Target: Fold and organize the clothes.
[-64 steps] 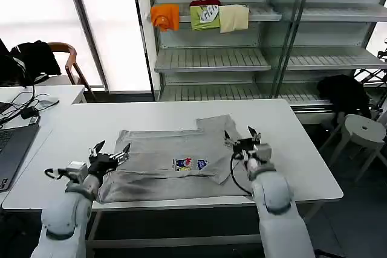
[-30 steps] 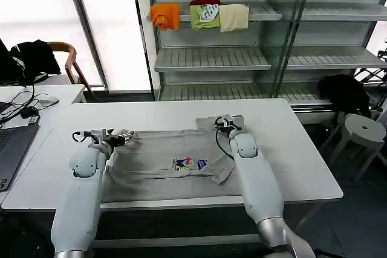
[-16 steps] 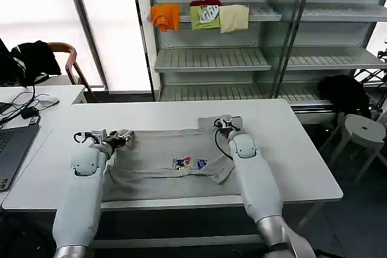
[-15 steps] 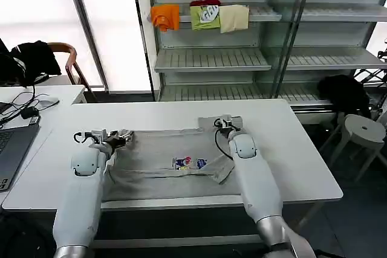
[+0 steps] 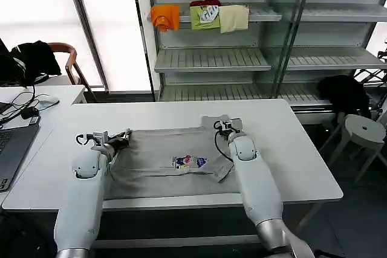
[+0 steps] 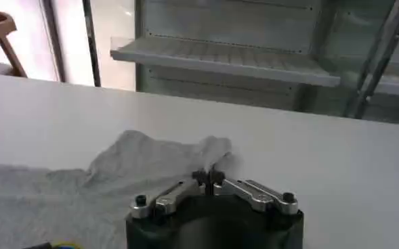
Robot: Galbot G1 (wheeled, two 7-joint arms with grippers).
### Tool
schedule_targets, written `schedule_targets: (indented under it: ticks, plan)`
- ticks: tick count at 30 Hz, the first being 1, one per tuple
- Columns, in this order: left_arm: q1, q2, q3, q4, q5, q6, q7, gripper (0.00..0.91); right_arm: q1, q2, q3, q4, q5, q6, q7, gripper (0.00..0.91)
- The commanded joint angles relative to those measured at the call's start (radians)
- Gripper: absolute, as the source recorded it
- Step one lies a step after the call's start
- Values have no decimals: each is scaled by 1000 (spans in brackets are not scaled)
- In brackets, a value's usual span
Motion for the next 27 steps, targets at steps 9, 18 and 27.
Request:
schedule_targets:
  ticks: [9, 18, 27]
  plan:
    - [73, 27, -5, -246, -195, 14, -14, 10, -99, -33, -35, 364, 111, -65, 1, 0]
    - [211, 57, -36, -384, -276, 15, -3, 10, -292, -107, -58, 629, 130, -114, -2, 0]
    - [369, 97, -84, -469, -402, 14, 19, 10, -528, -149, -17, 820, 129, -113, -22, 0]
